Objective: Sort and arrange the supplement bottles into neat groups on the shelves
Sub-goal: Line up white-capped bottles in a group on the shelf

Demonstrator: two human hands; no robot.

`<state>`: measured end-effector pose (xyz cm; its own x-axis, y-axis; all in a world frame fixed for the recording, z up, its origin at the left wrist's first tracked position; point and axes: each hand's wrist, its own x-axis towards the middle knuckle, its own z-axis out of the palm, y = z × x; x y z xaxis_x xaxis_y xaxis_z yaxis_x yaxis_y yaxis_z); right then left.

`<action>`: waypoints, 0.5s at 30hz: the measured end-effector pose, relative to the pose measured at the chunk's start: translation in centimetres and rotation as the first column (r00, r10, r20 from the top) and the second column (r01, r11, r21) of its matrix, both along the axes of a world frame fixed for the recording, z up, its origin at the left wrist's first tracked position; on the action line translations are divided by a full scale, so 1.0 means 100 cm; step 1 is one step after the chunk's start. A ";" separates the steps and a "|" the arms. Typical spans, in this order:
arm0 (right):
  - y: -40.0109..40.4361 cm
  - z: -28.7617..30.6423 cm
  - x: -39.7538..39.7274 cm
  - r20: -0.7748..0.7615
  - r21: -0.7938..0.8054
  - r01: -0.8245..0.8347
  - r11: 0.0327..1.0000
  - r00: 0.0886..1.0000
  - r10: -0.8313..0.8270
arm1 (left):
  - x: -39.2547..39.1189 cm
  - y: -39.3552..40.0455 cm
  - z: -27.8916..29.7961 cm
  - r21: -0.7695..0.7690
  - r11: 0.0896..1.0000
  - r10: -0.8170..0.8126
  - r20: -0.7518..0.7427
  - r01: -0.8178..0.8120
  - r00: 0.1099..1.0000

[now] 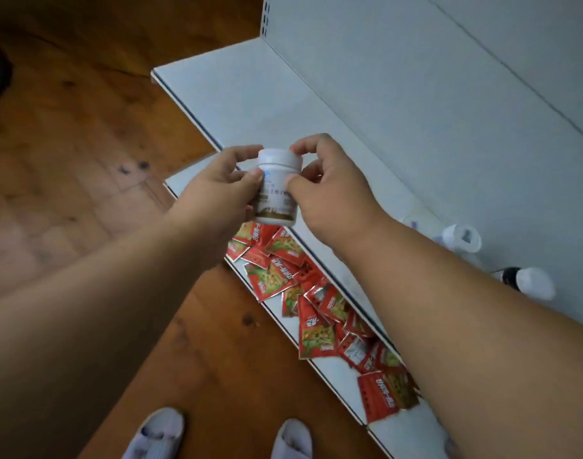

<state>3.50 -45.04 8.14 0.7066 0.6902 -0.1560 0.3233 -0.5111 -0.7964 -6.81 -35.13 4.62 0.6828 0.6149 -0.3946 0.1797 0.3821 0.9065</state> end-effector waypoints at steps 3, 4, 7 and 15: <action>0.000 0.037 -0.033 -0.028 0.013 0.009 1.000 1.000 -0.008 | -0.042 0.005 0.044 -0.133 0.989 -0.054 0.084 0.065 0.995; -0.004 0.052 -0.041 -0.035 0.023 0.017 1.000 0.999 -0.017 | -0.052 0.004 0.059 -0.156 0.983 -0.078 0.114 0.095 0.990; -0.030 0.115 -0.075 -0.076 0.053 0.067 0.996 0.995 -0.063 | -0.085 -0.009 0.122 -0.148 0.971 -0.171 0.132 0.190 0.976; -0.173 0.276 -0.194 -0.156 0.205 0.359 0.911 0.931 -0.331 | -0.166 -0.119 0.288 0.037 0.892 -0.451 0.141 0.451 0.881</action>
<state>-15.94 -62.39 35.76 0.8935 0.4329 -0.1191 0.0587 -0.3756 -0.9249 -23.45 -47.01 33.44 0.9350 0.2282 -0.2713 0.2015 0.2874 0.9364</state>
